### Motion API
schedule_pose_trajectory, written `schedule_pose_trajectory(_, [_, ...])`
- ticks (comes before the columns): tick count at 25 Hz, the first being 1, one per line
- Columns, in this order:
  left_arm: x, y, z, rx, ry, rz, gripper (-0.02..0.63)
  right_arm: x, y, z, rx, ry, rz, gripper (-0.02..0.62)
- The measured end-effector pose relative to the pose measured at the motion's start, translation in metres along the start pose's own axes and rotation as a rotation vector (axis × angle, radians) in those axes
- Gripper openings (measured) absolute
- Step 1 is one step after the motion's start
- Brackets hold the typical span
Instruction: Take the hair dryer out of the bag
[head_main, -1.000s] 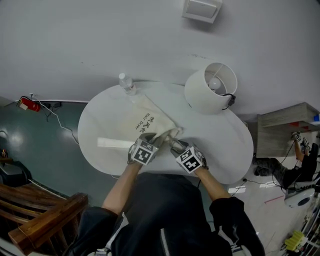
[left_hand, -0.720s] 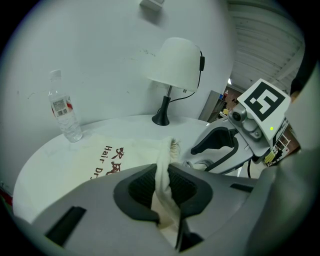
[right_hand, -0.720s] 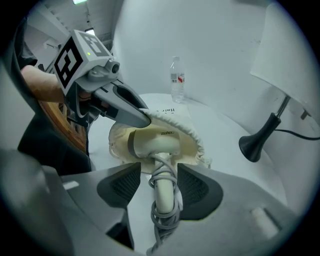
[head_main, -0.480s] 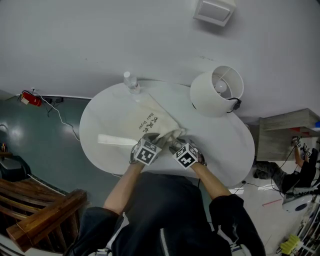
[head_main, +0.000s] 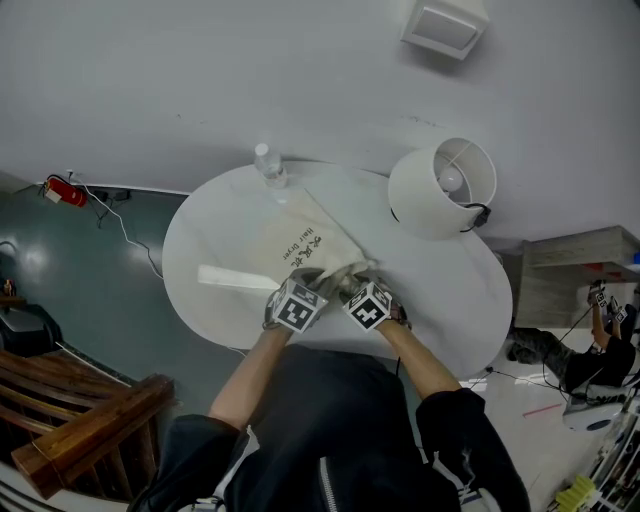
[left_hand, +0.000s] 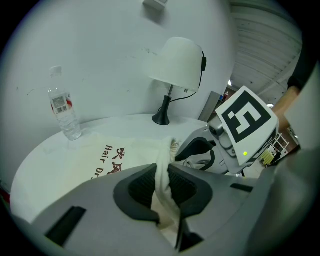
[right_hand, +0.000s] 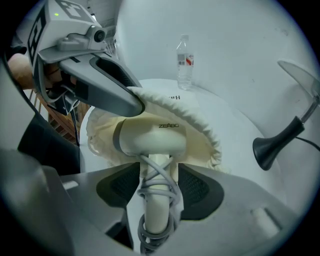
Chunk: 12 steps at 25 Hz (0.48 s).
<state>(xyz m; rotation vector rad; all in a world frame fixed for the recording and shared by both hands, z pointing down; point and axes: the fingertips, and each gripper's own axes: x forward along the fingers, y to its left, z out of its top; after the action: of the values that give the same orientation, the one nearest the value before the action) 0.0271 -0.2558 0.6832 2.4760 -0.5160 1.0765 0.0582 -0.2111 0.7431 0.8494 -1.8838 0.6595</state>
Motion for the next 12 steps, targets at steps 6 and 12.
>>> schedule_pose_trajectory(6, [0.0,0.0,0.001,-0.005,0.001,-0.002,0.055,0.015,0.001,-0.002,-0.033,0.058,0.032,0.229])
schedule_pose_trajectory(12, [-0.001,0.003,0.001,-0.004,0.003,-0.004,0.055,0.025,0.001,-0.001,-0.044,0.093,0.041,0.227])
